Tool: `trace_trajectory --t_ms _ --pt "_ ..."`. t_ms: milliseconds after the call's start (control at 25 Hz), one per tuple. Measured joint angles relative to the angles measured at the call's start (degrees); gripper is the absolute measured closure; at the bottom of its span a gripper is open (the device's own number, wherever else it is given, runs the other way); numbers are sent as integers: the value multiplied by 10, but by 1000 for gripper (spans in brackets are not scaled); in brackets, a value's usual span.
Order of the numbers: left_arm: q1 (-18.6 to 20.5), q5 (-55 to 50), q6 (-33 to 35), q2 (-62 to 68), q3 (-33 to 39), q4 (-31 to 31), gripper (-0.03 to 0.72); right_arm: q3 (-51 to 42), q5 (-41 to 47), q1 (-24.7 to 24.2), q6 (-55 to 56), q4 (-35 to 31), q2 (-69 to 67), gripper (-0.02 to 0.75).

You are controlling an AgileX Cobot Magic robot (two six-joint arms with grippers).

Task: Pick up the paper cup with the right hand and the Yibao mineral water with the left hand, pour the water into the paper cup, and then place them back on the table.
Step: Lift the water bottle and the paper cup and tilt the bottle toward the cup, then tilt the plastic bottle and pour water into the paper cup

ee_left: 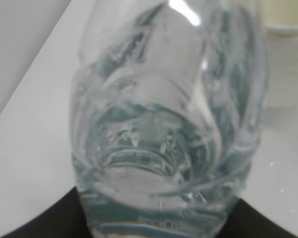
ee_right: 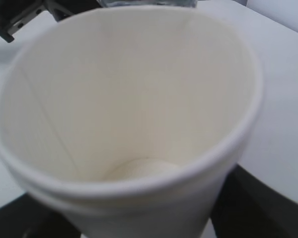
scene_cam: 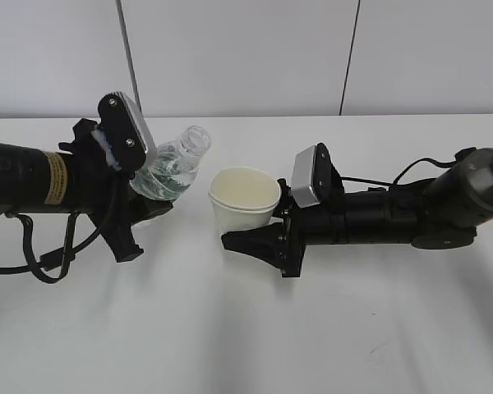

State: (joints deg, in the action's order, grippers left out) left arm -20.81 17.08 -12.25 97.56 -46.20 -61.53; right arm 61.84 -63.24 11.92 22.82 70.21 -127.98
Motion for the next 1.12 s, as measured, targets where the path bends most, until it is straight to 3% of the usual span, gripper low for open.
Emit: trace_trajectory --t_ms 840,1120 --pt "0 -19 16 0 -32 -92 352 8 -6 0 28 31 -9 217" --pt "0 -30 28 0 -40 -111 353 27 -15 0 70 77 -9 217"
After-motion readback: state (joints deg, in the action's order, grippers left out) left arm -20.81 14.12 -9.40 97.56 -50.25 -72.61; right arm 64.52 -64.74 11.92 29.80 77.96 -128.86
